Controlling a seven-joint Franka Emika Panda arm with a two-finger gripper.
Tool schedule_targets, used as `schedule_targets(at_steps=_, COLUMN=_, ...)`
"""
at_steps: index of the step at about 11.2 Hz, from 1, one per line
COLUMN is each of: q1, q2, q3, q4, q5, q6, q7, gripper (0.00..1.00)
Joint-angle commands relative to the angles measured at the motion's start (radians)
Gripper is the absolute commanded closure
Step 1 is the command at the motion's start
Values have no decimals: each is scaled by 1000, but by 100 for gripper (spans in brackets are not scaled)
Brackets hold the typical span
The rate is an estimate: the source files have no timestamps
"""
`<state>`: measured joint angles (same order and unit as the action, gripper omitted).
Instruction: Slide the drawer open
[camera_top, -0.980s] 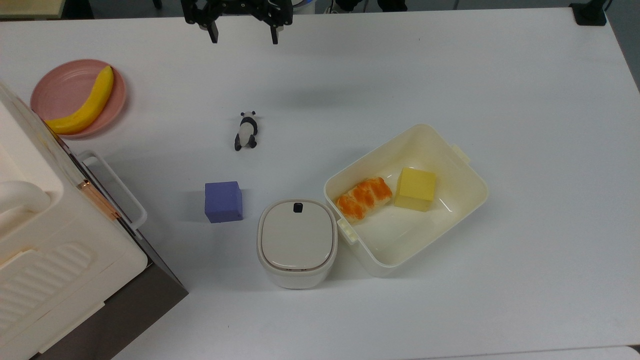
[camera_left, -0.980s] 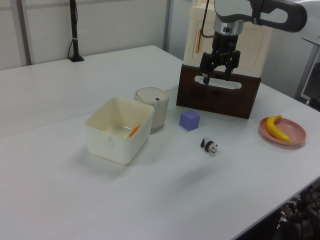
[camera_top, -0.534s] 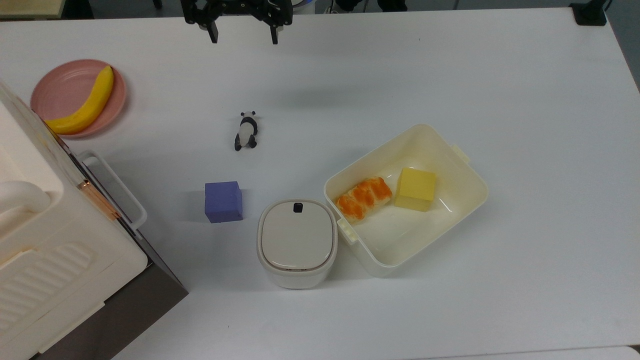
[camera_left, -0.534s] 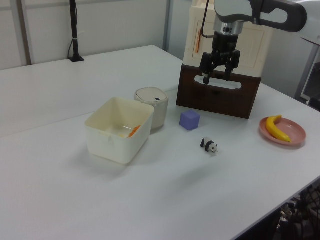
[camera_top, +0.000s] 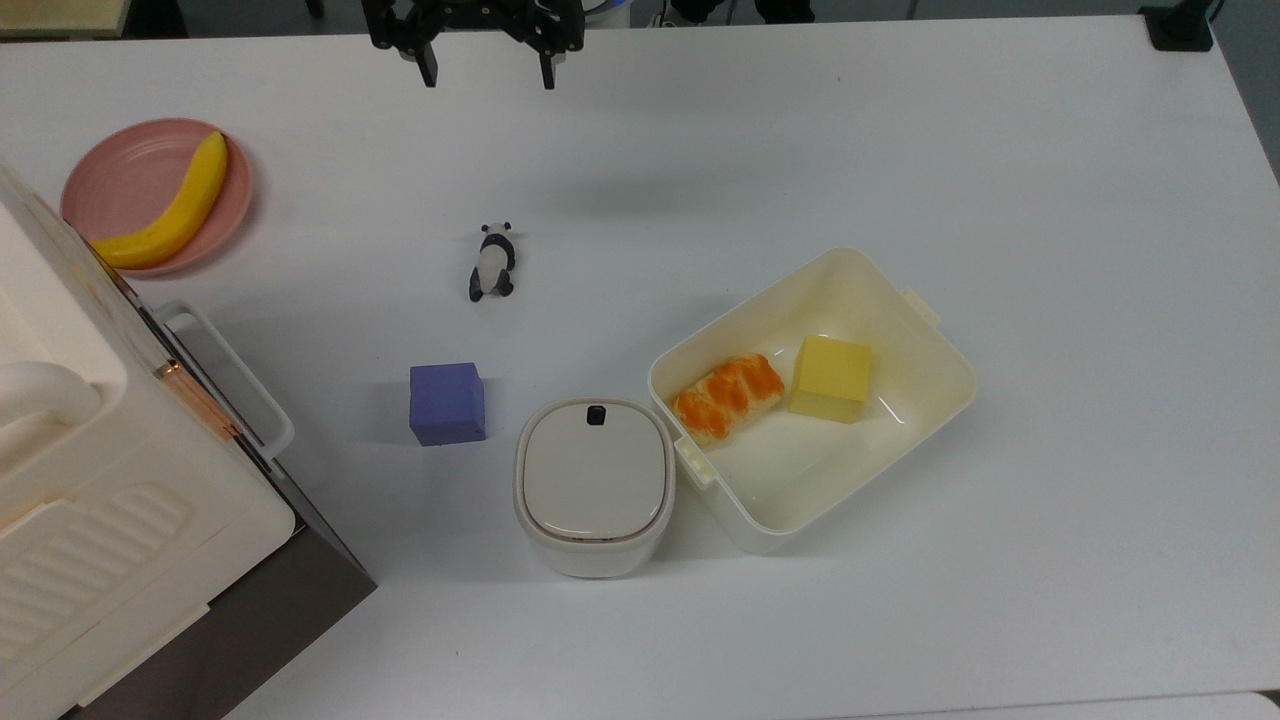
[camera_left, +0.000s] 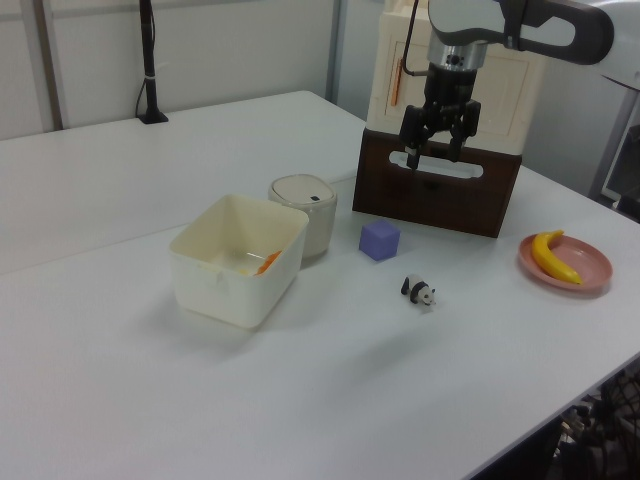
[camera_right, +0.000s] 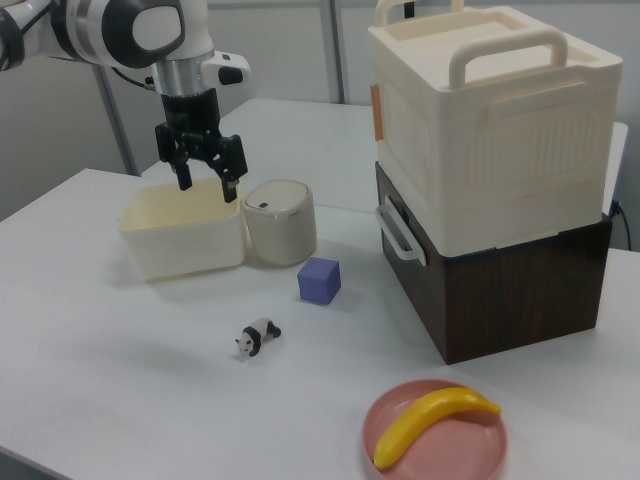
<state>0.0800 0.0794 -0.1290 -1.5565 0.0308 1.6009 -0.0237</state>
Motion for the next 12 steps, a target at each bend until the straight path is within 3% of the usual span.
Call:
schedule_targets(at_steps=1, q1=4, q2=-15, q3=-1, q4=-30, q5=7, q6=-2, q7=-5, gripper=18)
schedule_targets(at_steps=4, q1=0, q2=-4, q3=-3, q4=-36, q5=1, q6=10, q7=-4, gripper=22)
schedule_targets(at_steps=6, q1=-20, q2=22, q3=-12, q4=-46, q5=-72, q6=62, q7=-194, gripper=22)
schedule_targets(at_steps=10, q1=-29, q2=98, q3=-113, q4=-57, q5=-98, q6=310, q7=-580, gripper=22)
schedule_targets(at_steps=12, q1=-32, q2=173, q3=-115, q4=-56, q5=-165, q6=434, q7=-602, gripper=22)
